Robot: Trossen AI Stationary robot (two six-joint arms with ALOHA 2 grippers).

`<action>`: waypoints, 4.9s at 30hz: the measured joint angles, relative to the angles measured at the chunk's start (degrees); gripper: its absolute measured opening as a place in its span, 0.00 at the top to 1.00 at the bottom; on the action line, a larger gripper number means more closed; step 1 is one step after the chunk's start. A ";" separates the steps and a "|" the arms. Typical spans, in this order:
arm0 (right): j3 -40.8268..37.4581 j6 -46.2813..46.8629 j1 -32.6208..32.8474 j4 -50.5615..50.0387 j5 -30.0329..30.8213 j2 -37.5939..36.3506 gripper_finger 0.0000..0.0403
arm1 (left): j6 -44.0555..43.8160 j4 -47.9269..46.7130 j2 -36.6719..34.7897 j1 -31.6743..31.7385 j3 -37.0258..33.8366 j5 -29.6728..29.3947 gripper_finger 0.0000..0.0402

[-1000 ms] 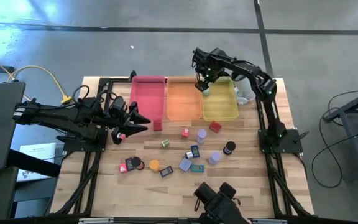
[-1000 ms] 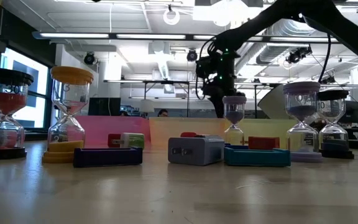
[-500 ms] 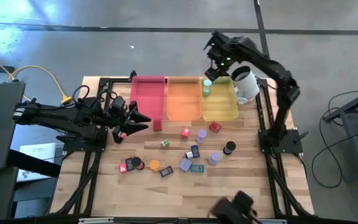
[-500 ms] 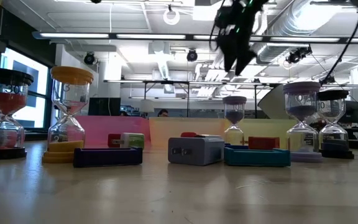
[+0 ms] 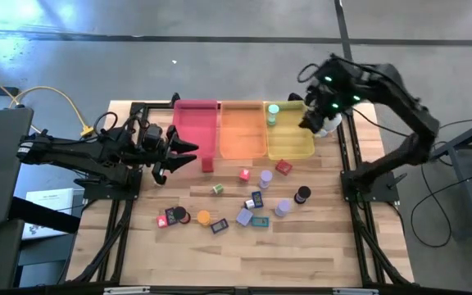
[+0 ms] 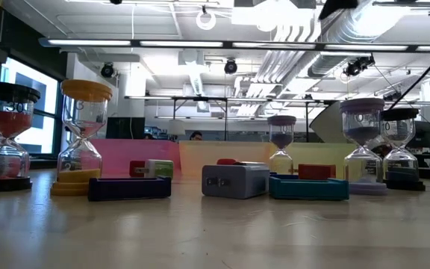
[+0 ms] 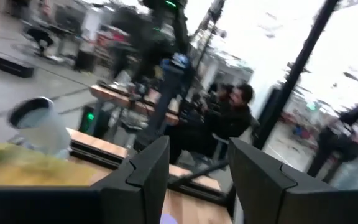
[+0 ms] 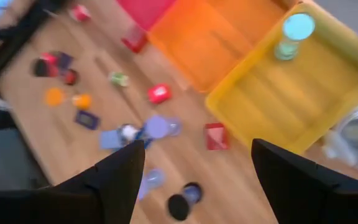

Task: Pick & Place Office items
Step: Put the right red charger adapter into the pink bin

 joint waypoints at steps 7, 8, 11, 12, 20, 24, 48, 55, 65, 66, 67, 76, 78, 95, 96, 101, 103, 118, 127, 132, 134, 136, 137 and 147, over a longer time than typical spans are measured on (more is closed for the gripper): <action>0.02 11.06 11.25 -0.13 5.16 -8.52 0.29 | -0.16 7.05 3.43 -1.26 0.00 -5.13 0.46; 0.02 12.62 12.93 -0.13 7.00 -9.42 0.29 | -0.63 8.44 4.29 -1.66 0.00 -5.15 0.44; 0.00 17.97 18.28 -0.15 12.70 -11.49 0.29 | -2.72 14.59 7.42 -2.89 0.00 -4.71 0.38; 0.00 19.67 20.20 -0.17 14.56 -12.10 0.29 | -3.14 16.80 8.33 -3.24 0.00 -4.50 0.37; -0.02 27.15 33.29 -0.15 20.54 -13.03 0.29 | -7.02 28.68 13.49 -6.80 0.00 -4.43 0.35; -2.61 31.01 39.05 -0.12 20.70 -12.80 0.29 | -4.95 28.92 15.43 -10.88 0.00 -4.41 0.35; -37.32 57.34 46.18 6.93 42.22 -12.02 0.29 | 0.28 31.47 13.78 -21.23 0.00 -12.11 0.35; -45.27 51.25 39.73 18.38 34.33 -9.54 0.29 | 2.20 28.41 11.90 -21.51 0.02 -12.08 0.35; -49.61 35.42 30.55 25.83 21.50 -3.84 0.29 | 0.48 25.54 11.81 -20.78 0.02 -12.02 0.35; -49.81 34.13 29.67 25.73 20.26 -3.36 0.29 | 0.47 25.46 11.81 -21.05 0.02 -11.99 0.35; -49.79 32.72 28.98 26.26 19.66 -2.49 0.29 | 0.46 25.40 11.78 -21.31 0.02 -11.97 0.35; -49.67 23.05 25.37 30.92 18.74 3.97 0.29 | 0.28 24.33 11.79 -21.62 0.02 -11.57 0.35; -49.64 21.75 24.78 31.07 18.56 5.78 0.29 | 0.28 24.27 11.79 -21.64 0.02 -11.55 0.35; -49.64 14.77 23.67 35.75 20.48 15.66 0.29 | 0.30 24.29 11.79 -21.62 0.02 -11.58 0.35; -49.64 14.68 23.54 35.72 20.61 15.78 0.29 | 0.30 24.29 11.79 -21.62 0.02 -11.58 0.35; -49.64 14.61 22.16 35.81 20.86 15.78 0.29 | 0.31 24.29 11.79 -21.62 0.02 -11.58 0.35; -49.64 14.61 21.36 35.98 21.34 15.78 0.29 | 0.31 24.29 11.79 -21.62 0.02 -11.58 0.35; -49.64 12.53 18.29 36.65 20.62 15.78 0.29 | 0.33 24.29 11.79 -23.26 0.02 -11.60 0.35; -49.60 11.76 18.31 36.93 19.07 18.47 0.29 | 0.33 24.29 11.79 -23.30 0.02 -11.60 0.35; -49.44 11.59 18.29 37.68 19.45 19.35 0.29 | 0.33 24.29 11.79 -23.30 0.02 -11.60 0.35; -49.44 11.30 17.98 37.67 19.57 19.39 0.29 | 0.33 24.29 11.81 -23.30 0.02 -11.60 0.35; -49.44 11.21 17.64 37.66 19.52 19.41 0.29 | 0.33 24.29 11.81 -23.30 0.02 -11.60 0.35; -49.44 11.20 17.54 37.66 19.47 19.43 0.29 | 0.33 24.29 11.81 -23.30 0.02 -11.60 0.35; -49.57 10.34 17.14 37.83 18.03 19.08 0.29 | 0.33 24.29 11.81 -24.00 0.02 -11.60 0.35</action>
